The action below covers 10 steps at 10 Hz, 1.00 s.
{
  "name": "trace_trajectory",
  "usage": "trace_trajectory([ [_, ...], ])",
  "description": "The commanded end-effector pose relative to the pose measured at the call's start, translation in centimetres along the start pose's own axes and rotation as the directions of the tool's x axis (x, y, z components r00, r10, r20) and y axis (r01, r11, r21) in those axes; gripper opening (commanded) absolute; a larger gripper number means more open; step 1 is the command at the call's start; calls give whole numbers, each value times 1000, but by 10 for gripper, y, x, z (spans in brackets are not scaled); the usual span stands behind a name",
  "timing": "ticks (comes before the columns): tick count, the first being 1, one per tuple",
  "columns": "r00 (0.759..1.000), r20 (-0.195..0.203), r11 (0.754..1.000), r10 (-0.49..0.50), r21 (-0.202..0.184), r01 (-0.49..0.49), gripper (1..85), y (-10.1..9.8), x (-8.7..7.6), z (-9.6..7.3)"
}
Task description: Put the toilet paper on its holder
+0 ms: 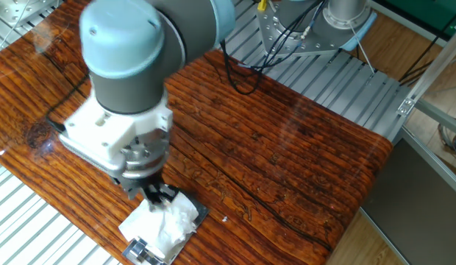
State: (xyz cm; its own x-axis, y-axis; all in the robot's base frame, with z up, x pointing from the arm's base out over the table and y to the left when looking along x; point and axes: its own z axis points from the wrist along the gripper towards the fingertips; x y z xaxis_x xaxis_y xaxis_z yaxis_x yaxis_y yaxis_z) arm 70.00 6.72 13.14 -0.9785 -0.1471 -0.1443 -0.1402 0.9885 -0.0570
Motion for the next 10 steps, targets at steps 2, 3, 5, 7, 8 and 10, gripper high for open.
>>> trace_trajectory([
  [2, 999, -15, 1000, -29, -10, 29, 287, -66, 18, -2],
  [3, 1000, -9, 1000, 8, 13, -8, 163, -95, 27, 5],
  [5, 997, -1, 996, 72, 47, -71, 10, -134, 42, 9],
  [7, 990, -11, 988, 137, 73, -136, 10, -168, 63, 11],
  [8, 982, -25, 980, 187, 74, -185, 10, -172, 75, 17],
  [10, 967, -62, 968, 248, 62, -245, 10, -174, 97, 34],
])
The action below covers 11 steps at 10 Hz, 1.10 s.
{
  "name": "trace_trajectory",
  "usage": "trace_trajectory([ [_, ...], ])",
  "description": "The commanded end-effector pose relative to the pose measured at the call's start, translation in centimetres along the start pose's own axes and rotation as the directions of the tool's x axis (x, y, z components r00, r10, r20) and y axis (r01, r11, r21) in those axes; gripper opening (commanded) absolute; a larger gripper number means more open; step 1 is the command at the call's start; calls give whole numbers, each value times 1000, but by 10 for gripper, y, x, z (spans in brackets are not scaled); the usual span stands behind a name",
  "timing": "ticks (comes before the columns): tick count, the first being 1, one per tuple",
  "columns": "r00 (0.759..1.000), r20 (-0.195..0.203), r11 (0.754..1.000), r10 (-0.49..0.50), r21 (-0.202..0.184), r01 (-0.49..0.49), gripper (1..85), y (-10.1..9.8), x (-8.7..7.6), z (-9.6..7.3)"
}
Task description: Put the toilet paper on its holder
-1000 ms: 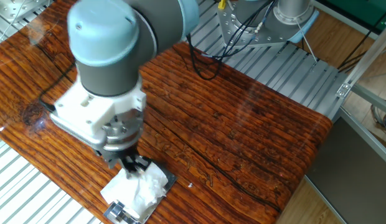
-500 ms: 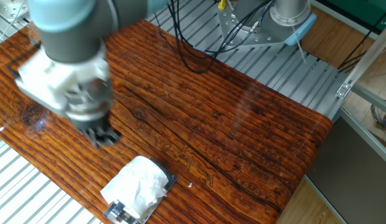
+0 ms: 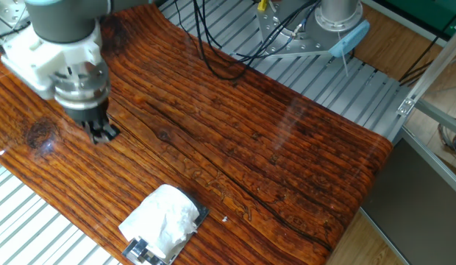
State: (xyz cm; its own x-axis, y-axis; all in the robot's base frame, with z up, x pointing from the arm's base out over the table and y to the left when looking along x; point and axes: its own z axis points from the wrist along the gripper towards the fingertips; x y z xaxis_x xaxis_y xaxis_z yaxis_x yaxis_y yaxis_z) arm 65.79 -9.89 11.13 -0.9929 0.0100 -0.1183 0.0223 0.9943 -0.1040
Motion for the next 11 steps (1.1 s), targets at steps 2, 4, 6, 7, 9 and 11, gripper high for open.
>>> trace_trajectory([
  [2, 997, -19, 996, 78, -34, -78, 10, -19, 27, 30],
  [4, 998, -21, 998, 57, -10, -57, 10, -23, 25, 30],
  [6, 999, -18, 999, 49, 4, -49, 10, -25, 24, 30],
  [7, 999, -18, 999, 47, 11, -47, 10, -27, 24, 30],
  [9, 999, -16, 999, 42, 11, -42, 10, -28, 23, 30],
  [11, 999, -14, 999, 34, 17, -34, 10, -29, 23, 30],
])
